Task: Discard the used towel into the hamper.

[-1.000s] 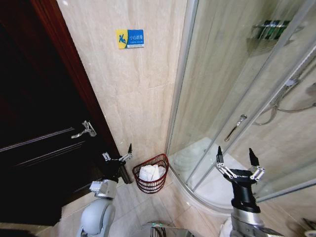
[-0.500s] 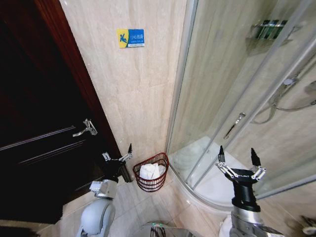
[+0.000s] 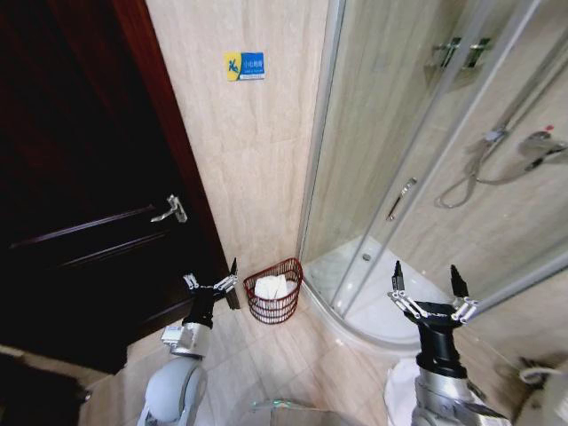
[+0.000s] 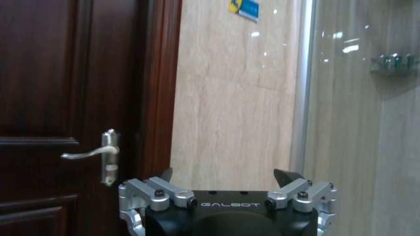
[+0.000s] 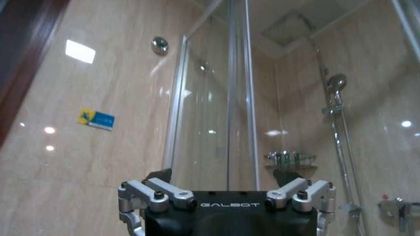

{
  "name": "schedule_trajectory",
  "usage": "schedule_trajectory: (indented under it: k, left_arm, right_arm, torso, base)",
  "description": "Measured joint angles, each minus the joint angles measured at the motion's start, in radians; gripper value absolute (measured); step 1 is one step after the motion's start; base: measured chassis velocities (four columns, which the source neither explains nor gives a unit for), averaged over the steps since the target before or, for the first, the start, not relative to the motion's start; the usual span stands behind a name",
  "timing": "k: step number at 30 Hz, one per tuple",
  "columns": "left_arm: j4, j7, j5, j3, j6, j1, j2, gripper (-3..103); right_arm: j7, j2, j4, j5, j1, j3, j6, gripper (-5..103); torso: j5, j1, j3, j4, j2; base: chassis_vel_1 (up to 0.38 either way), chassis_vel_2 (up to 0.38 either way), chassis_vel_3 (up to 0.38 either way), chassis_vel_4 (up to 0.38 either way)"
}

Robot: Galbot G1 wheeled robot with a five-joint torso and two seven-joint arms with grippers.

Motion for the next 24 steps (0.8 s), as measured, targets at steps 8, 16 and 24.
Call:
schedule_trajectory:
  k: [8, 16, 24]
  left_arm:
    - [0.0, 0.0, 0.0, 0.0, 0.0, 0.0, 0.0, 100]
    - [0.0, 0.0, 0.0, 0.0, 0.0, -0.001, 0.0, 100]
    - [0.0, 0.0, 0.0, 0.0, 0.0, 0.0, 0.0, 100]
  right_arm:
    - [0.0, 0.0, 0.014, -0.001, -0.003, 0.001, 0.0, 100]
    - [-0.003, 0.0, 0.018, -0.002, -0.004, -0.003, -0.003, 100]
    - [-0.005, 0.004, 0.019, -0.003, -0.006, -0.005, -0.005, 100]
  torso:
    - [-0.0003, 0.002, 0.001, -0.0001, -0.001]
    - [-0.0001, 0.003, 0.001, 0.0001, -0.001]
    - [-0.0002, 0.001, 0.0, 0.0, -0.001]
  base:
    - [0.058, -0.033, -0.064, 0.061]
    - [-0.054, 0.04, 0.051, -0.046]
    - [0.001, -0.03, -0.032, 0.001]
